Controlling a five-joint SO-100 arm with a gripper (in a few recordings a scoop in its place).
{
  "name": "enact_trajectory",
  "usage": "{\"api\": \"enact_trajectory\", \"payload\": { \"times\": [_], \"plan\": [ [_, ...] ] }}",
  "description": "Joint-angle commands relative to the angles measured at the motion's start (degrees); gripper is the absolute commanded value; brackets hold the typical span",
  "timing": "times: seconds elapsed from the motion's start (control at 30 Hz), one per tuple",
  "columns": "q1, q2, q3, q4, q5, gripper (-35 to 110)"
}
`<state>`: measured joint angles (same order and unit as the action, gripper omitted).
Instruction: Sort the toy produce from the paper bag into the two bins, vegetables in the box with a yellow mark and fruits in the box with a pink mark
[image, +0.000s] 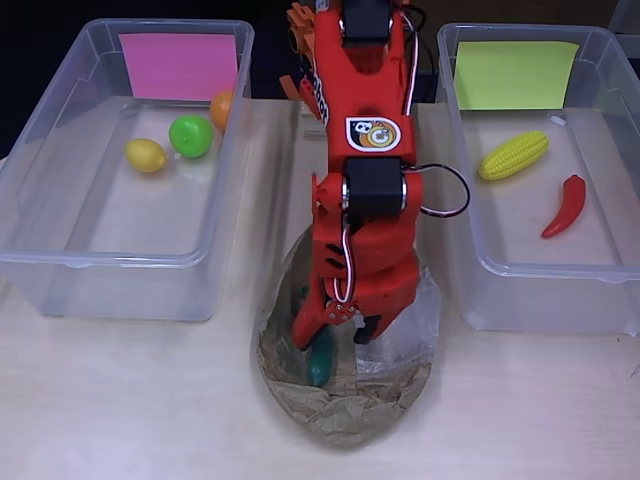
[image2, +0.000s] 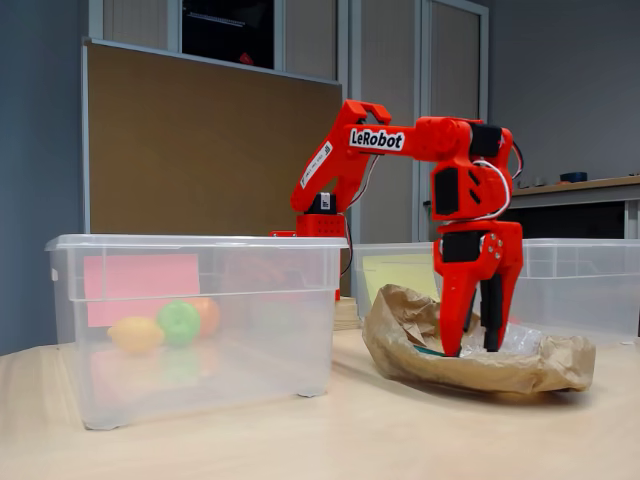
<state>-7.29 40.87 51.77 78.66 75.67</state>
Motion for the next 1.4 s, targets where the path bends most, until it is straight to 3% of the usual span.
{"api": "enact_trajectory", "payload": {
  "times": [0.0,0.2,0.37,0.97,1.2,1.37],
  "plan": [
    [0.0,-1.76,-4.48,1.05,-0.53,30],
    [-0.18,-3.78,-5.1,0.97,-0.44,25],
    [-0.62,-2.02,-2.9,1.76,0.18,0],
    [-4.48,32.52,19.42,12.22,-0.62,0],
    [-13.62,50.01,26.37,20.74,9.14,0],
    [-23.64,63.02,39.73,23.91,25.93,0]
  ]
}}
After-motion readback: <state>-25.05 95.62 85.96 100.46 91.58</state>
